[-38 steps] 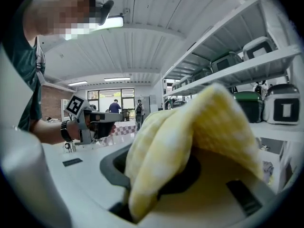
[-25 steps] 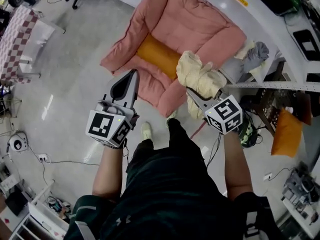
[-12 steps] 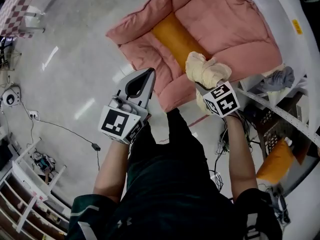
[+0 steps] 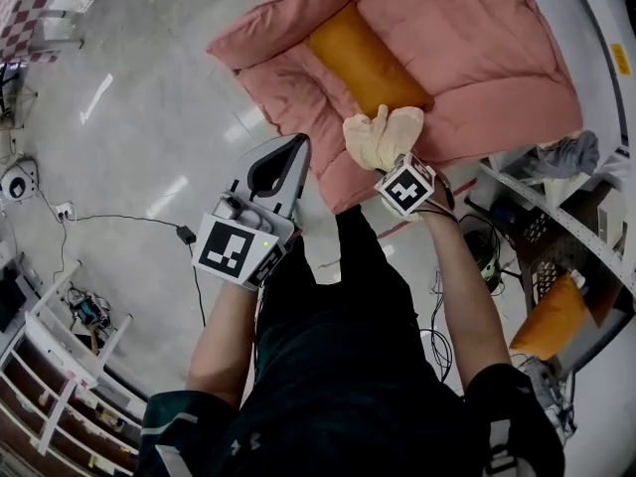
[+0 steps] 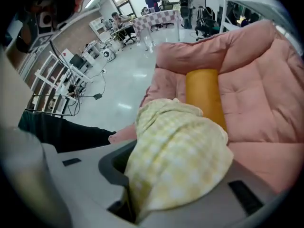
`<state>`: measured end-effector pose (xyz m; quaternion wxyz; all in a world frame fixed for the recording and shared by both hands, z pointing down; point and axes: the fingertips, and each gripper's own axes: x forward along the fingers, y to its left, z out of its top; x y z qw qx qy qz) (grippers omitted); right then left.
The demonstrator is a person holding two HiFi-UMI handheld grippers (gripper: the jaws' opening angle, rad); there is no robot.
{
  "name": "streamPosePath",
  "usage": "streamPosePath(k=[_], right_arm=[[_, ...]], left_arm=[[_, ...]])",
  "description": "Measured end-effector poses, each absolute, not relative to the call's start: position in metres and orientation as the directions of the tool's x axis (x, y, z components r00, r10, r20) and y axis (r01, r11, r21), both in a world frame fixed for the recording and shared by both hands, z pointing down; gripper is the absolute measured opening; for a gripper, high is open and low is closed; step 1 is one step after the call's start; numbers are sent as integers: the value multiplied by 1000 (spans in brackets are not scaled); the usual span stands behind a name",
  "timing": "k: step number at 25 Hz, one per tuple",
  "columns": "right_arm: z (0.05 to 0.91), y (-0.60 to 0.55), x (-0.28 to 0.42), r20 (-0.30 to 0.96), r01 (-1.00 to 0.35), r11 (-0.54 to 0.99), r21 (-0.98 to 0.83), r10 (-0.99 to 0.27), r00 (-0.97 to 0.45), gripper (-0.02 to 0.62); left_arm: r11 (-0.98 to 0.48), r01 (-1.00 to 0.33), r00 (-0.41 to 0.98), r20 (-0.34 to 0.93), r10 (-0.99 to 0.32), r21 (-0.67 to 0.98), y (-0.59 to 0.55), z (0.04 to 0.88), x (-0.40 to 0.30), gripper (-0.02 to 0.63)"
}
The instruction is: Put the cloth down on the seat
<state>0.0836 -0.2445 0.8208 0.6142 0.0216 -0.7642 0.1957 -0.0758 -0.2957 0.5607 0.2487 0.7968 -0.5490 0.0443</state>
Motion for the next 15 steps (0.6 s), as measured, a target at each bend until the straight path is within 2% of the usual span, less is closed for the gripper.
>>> streamPosePath(k=[4, 7, 11, 13, 15], right_arm=[[855, -224, 94, 943, -350, 887, -300, 221, -249, 117], [871, -217, 103, 941, -391, 876, -284, 175, -291, 118], [878, -214, 101, 941, -370, 900, -231, 110, -321, 117], [883, -204, 93, 938, -345, 903, -255, 145, -315, 125], [890, -196, 92, 937, -351, 894, -278, 172, -303, 162]], left_arm=[[-289, -890, 411, 348, -843, 352, -290, 565, -78, 5], [-302, -886, 425, 357, -832, 352, -286, 567, -77, 5], [-317, -887, 429, 348, -834, 336, -280, 568, -76, 5], [-317, -886, 432, 354, -829, 338, -276, 569, -78, 5], [-320, -884, 438, 364, -822, 341, -271, 571, -77, 5]])
